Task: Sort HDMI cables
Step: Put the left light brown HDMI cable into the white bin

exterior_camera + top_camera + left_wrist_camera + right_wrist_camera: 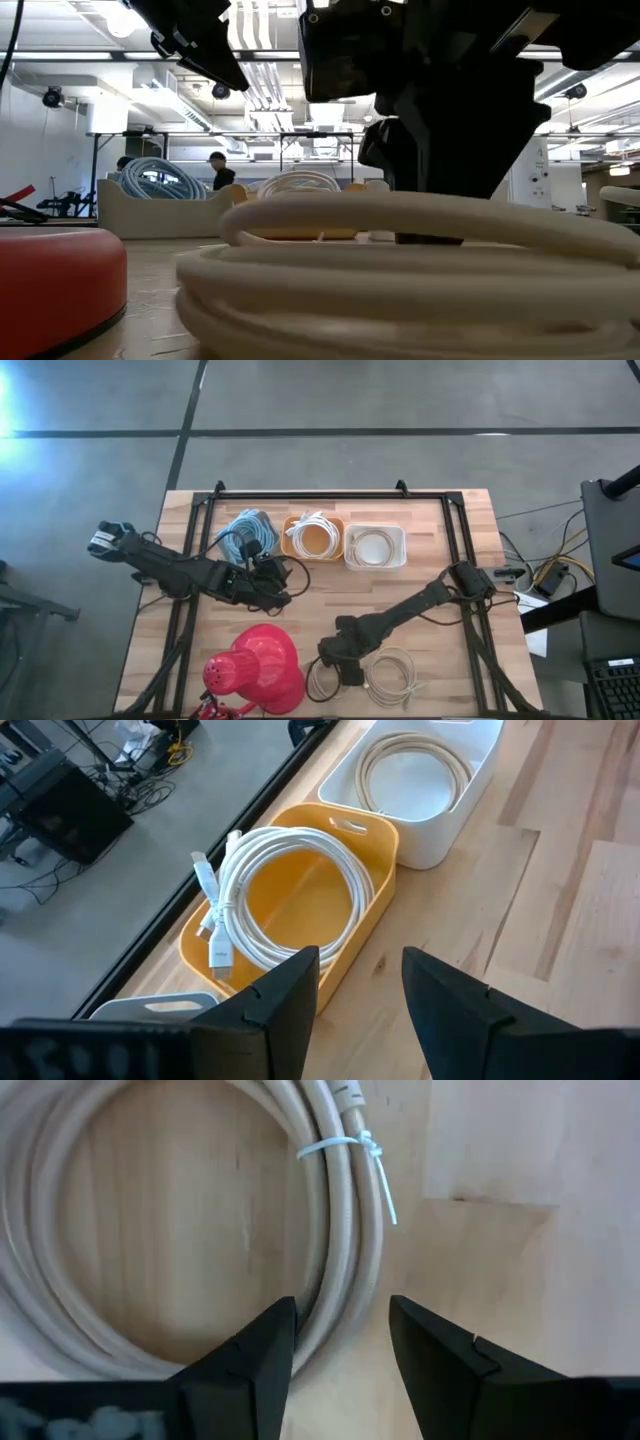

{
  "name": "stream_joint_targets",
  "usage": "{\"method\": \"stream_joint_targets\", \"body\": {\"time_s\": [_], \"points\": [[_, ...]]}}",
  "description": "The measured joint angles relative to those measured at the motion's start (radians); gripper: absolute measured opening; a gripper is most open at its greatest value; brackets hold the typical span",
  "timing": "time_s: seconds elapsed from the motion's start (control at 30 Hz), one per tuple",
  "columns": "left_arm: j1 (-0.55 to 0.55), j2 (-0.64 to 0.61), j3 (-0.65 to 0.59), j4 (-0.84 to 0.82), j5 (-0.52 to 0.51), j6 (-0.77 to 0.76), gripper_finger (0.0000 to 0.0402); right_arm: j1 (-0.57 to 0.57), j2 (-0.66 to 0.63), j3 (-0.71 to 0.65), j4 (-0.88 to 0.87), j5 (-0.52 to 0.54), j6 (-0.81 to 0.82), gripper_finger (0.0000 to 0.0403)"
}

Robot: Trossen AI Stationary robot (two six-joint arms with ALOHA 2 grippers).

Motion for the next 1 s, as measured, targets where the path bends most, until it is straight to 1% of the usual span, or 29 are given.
{"method": "stream_joint_targets", "body": {"time_s": [0.17, 0.43, 0.5, 0.63, 0.7, 0.77, 0.87, 1.0], "points": [[0.000, 0.000, 0.000, 0.000, 0.000, 0.000, 0.0177, 0.000, -0.002, -0.027, 0.054, -0.002, 0.032, 0.0129], [0.000, 0.000, 0.000, 0.000, 0.000, -0.020, 0.0177, -0.003, -0.009, -0.031, 0.047, 0.002, 0.017, 0.0031], [0.000, 0.000, 0.000, 0.000, 0.000, -0.021, 0.0177, -0.004, -0.016, -0.030, 0.043, 0.010, 0.017, 0.0024], [0.000, 0.000, 0.000, 0.000, 0.000, -0.021, 0.0177, -0.012, -0.051, -0.031, -0.012, 0.085, 0.014, 0.0026], [0.000, 0.000, 0.000, 0.000, 0.000, -0.022, 0.0177, -0.019, -0.087, -0.031, -0.064, 0.146, 0.013, 0.0027], [0.000, 0.000, 0.000, 0.000, 0.000, -0.022, 0.0177, -0.026, -0.130, -0.031, -0.124, 0.243, 0.018, 0.0027], [0.000, 0.000, 0.000, 0.000, 0.000, -0.023, 0.0177, -0.036, -0.197, -0.035, -0.236, 0.449, 0.059, 0.0027], [0.000, 0.000, 0.000, 0.000, 0.000, -0.026, 0.0177, -0.064, -0.292, -0.050, -0.388, 0.689, 0.136, 0.0027]]}}
